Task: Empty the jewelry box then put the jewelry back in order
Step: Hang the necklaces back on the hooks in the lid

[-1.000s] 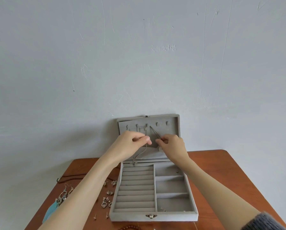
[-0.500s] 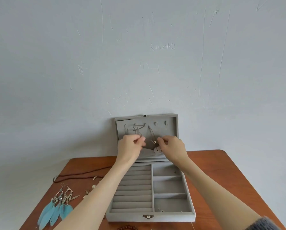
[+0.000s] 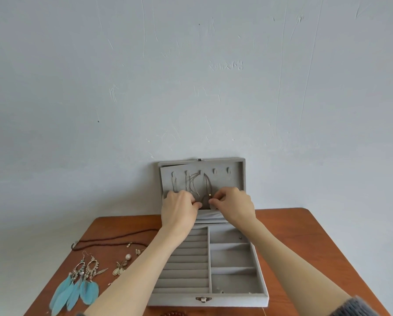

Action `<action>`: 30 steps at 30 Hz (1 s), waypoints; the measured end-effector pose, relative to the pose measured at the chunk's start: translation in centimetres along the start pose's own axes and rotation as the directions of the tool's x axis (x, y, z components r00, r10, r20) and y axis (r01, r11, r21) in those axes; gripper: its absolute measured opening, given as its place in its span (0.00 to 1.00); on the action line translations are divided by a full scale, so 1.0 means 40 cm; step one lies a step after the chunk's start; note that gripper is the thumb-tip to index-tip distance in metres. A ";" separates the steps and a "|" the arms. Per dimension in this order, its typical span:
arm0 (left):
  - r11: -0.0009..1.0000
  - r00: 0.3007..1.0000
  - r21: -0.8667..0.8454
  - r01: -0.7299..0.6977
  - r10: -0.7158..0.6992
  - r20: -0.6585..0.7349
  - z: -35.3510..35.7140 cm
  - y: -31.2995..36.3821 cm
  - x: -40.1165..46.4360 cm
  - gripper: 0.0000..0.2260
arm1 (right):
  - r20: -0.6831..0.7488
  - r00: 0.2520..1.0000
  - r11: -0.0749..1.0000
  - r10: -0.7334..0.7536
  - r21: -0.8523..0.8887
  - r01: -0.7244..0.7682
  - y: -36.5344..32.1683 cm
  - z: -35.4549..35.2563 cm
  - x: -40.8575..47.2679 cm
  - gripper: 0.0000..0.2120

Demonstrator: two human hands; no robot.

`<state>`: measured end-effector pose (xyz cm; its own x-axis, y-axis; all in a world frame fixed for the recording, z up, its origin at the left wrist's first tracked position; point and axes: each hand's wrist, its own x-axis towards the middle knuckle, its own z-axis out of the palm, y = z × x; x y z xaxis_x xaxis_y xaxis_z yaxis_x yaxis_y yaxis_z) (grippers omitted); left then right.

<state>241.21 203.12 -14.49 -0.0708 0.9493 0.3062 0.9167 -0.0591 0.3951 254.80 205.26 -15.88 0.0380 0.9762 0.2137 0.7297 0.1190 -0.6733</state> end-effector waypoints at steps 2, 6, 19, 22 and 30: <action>1.000 1.000 0.013 -0.006 0.006 -0.007 -0.004 -0.008 0.002 0.15 | -0.051 0.999 0.999 -0.005 -0.036 0.003 -0.001 0.005 -0.003 0.07; 0.997 0.995 -0.034 -0.062 0.059 -0.079 0.001 -0.035 -0.003 0.09 | -0.073 0.997 0.997 -0.039 -0.070 0.034 -0.002 0.009 -0.009 0.07; 0.942 0.957 0.218 -0.257 0.279 -0.077 0.026 -0.066 -0.014 0.12 | -0.080 0.976 0.979 -0.205 0.008 0.206 0.024 0.027 -0.038 0.08; 0.939 0.948 0.228 -0.259 0.293 -0.127 0.033 -0.064 -0.010 0.10 | -0.121 0.942 0.946 -0.315 -0.119 0.301 0.031 0.022 -0.042 0.09; 0.955 0.937 0.148 -0.256 0.282 -0.204 0.028 -0.067 0.003 0.08 | -0.175 0.929 0.917 -0.326 -0.299 0.266 0.028 0.019 -0.027 0.10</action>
<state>239.21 203.75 -16.49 0.1124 0.8103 0.5752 0.9522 -0.2533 0.1708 255.06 204.49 -17.41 -0.0836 0.8363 0.5418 0.8828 0.3143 -0.3490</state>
